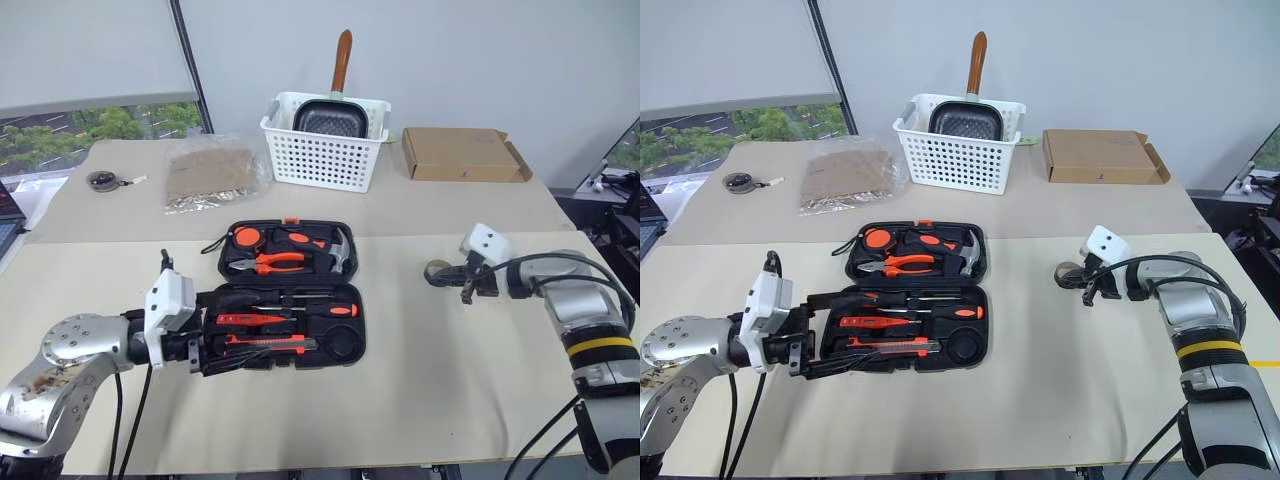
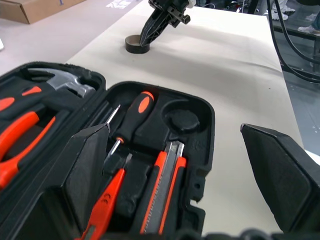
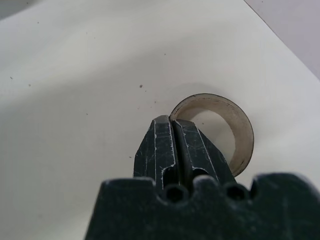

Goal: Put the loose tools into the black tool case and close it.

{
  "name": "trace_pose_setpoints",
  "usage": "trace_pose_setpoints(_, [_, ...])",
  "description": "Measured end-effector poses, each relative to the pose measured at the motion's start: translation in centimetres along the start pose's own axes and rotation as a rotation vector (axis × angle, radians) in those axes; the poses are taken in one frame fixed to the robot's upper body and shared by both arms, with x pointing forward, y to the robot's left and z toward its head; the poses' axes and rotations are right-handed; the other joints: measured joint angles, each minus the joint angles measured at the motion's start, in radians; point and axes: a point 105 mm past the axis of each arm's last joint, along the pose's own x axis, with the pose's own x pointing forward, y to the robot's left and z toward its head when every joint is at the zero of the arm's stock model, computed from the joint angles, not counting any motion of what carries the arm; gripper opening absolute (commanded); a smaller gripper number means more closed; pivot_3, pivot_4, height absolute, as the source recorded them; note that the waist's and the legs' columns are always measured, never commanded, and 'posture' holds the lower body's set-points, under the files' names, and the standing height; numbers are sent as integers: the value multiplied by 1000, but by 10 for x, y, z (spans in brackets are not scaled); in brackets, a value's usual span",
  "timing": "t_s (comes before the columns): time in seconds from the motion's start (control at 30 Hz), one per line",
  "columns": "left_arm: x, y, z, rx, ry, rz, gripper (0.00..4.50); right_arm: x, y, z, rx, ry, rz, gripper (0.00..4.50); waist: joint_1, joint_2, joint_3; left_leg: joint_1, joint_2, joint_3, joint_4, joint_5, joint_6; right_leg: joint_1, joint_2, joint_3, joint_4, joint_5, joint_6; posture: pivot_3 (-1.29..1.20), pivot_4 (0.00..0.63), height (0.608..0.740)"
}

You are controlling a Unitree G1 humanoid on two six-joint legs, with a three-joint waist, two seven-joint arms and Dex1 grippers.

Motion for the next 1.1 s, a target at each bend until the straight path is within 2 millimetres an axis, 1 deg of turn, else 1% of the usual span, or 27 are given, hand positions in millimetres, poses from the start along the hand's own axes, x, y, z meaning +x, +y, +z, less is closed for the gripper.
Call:
trace_pose_setpoints(0.13, [0, 3, 1, -6, 6, 10, 4500, -3, 15, 25, -62, -69, 85, 50, -1, 0, 0, 0, 0, 0, 0, 0, 0, -1, 0, 0, 0, 0, 0, 0, 150, 700])
trace_pose_setpoints(0.2, [-1, 4, 3, -3, 14, 13, 4500, -9, 40, 49, -114, -143, 199, 50, 0, 0, 0, -1, 1, -1, -1, 0, 0, -1, 0, -1, 0, 0, 0, 0, 150, 700])
trace_pose_setpoints(0.23, [-1, 4, 3, -6, 18, 11, 4500, -10, 49, 60, -143, -173, 238, 50, 0, 0, 0, -1, 1, -1, -1, 0, 0, -1, 0, -1, 0, 0, 0, 0, 150, 700])
trace_pose_setpoints(0.3, [-1, 5, 6, -1, 20, 6, 4500, -14, 69, 75, -177, -212, 309, 50, 1, 0, 0, -1, 1, -1, 0, -1, 0, -1, 0, -1, -1, 0, 0, 0, 150, 700])
trace_pose_setpoints(0.33, [-2, 5, 6, -3, 26, 6, 4500, -14, 75, 80, -192, -223, 333, 50, 1, 0, 0, -1, 1, -1, 0, -1, 1, -1, 0, -1, -1, 0, 0, 0, 150, 700])
trace_pose_setpoints(0.43, [-2, 6, 7, -1, 33, 3, 4500, -14, 105, 97, -257, -248, 429, 50, 2, -1, 0, -1, 0, -1, 0, -1, 1, -1, -1, -1, -1, 0, 0, 0, 150, 700])
trace_pose_setpoints(0.5, [-2, 7, 9, 5, 30, 1, 4500, -12, 123, 100, -294, -241, 481, 50, 5, -1, 0, -1, 0, -2, 0, -1, 0, -1, -1, -1, -1, 0, 0, 0, 150, 700])
trace_pose_setpoints(0.57, [-1, 7, 10, 4, 27, -1, 4500, -9, 138, 100, -321, -234, 529, 50, 5, -1, 0, -1, 0, -2, 0, -1, 0, -1, -1, -1, -1, 0, 0, 0, 150, 700])
trace_pose_setpoints(0.7, [-1, 8, 12, 3, 32, -3, 4500, -1, 156, 95, -340, -211, 588, 50, 3, -2, 1, -1, 0, -1, 0, -1, 0, -1, 0, -1, -1, 0, 0, 0, 150, 700])
trace_pose_setpoints(0.87, [0, 8, 13, -6, 39, 0, 4500, 12, 167, 94, -366, -200, 608, 50, 3, -2, 1, -1, 0, -1, 0, 0, 0, -2, 0, -1, -1, 0, 0, 0, 150, 700])
trace_pose_setpoints(0.97, [1, 8, 14, -5, 42, 0, 4500, 15, 165, 96, -386, -197, 596, 50, 2, -3, 1, -1, 0, -1, 0, 0, 0, -1, 0, -1, -1, 0, 0, 0, 150, 700])
trace_pose_setpoints(1.1, [2, 6, 16, -12, 48, -2, 4500, 23, 170, 94, -389, -194, 613, 50, 3, -3, 1, -1, 0, -2, 0, 0, -1, -1, 0, -1, -1, 0, 0, 0, 150, 700])
